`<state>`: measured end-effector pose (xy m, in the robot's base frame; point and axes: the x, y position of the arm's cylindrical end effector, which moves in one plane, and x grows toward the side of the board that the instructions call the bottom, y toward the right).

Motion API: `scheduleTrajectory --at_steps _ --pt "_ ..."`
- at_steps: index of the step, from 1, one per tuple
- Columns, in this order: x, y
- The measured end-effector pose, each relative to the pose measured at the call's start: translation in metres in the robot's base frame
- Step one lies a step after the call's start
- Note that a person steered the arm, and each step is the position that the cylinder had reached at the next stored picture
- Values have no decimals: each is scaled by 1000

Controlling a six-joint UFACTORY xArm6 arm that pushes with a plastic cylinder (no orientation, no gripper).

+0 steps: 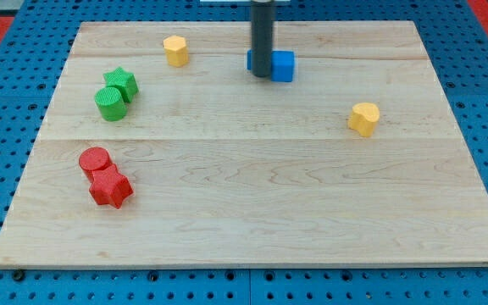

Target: Move yellow hexagon towards center

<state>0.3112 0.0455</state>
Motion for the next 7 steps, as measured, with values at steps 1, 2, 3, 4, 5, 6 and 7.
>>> scheduleTrajectory --at_steps 1,2,3,4,5,6,7 --pt "-3 40" --pt "-1 38" --pt "-8 86" --pt "-10 85" --pt "12 18" --pt "12 -52" --pt "-19 -23"
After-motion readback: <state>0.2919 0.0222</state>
